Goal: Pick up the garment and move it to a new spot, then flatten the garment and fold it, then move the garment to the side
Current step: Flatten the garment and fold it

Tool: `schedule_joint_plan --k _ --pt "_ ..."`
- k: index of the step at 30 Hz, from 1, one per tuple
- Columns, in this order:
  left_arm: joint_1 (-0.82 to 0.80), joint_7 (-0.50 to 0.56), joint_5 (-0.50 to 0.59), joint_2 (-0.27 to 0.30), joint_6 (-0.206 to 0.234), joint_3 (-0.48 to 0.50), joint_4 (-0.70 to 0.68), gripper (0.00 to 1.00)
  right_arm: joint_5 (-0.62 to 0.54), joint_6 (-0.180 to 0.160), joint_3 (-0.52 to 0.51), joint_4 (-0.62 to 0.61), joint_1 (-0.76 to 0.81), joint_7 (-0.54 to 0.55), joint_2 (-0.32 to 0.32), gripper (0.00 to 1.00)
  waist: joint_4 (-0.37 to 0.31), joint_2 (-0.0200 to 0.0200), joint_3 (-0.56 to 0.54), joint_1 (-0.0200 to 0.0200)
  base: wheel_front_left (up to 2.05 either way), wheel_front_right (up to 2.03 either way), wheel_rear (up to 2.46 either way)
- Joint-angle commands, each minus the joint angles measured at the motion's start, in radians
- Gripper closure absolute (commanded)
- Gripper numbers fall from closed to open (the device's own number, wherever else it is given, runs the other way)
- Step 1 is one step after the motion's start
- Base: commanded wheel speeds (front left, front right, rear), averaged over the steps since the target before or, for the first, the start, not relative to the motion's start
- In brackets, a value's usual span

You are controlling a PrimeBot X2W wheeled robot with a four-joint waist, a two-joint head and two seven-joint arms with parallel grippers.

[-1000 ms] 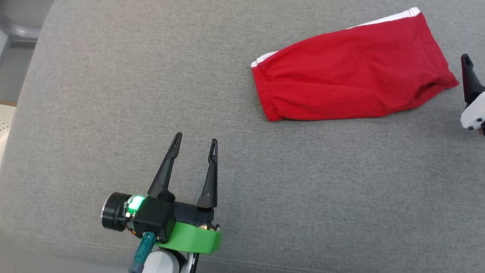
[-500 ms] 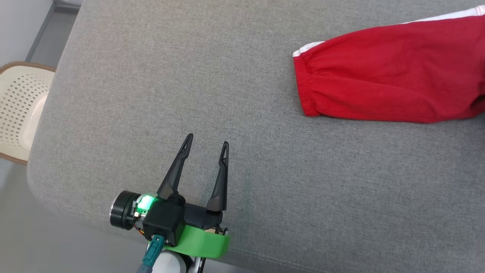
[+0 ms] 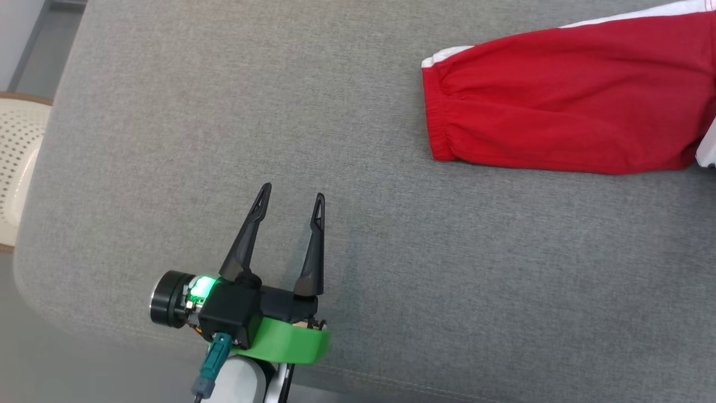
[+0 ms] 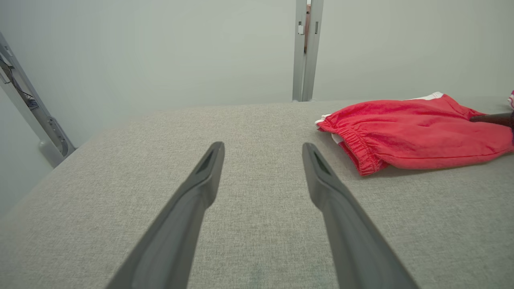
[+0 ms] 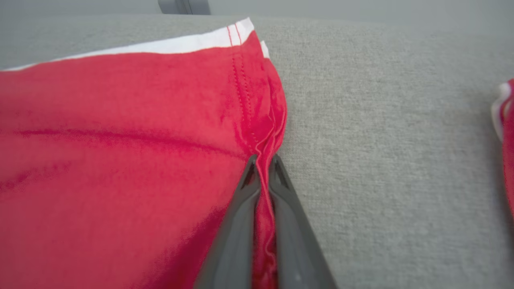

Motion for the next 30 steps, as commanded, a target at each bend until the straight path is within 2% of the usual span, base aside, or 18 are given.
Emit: schedule_joint_plan --k 1,9,14,23,30 --pt "-0.014 0.0 0.008 0.0 -0.005 0.008 0.003 0.0 0.002 -0.004 0.012 0.011 0.054 -0.002 -0.013 1.0 -0.059 0.0 -0.032 0.0 0.0 0.0 0.0" --pt "0.016 0.0 0.019 0.001 -0.017 0.032 0.022 0.0 -0.01 -0.003 0.069 -0.052 0.067 -0.046 -0.073 1.0 -0.139 0.0 -0.108 0.0 0.0 0.0 0.0" --pt "0.039 0.0 0.016 0.001 -0.022 0.028 0.036 0.0 -0.025 -0.003 0.1 -0.073 0.034 -0.02 -0.064 1.0 -0.15 0.0 -0.153 0.0 0.0 0.0 0.0" --pt "0.102 0.0 0.011 0.001 -0.025 0.022 0.065 0.0 0.004 -0.003 0.17 -0.14 0.014 0.076 0.059 1.0 -0.122 0.0 -0.269 0.0 0.0 0.0 0.0" --pt "0.131 0.0 -0.005 0.001 -0.022 0.004 0.071 0.0 0.03 -0.003 0.194 -0.177 0.027 0.099 0.146 1.0 -0.078 0.0 -0.315 0.0 0.0 0.0 0.0"
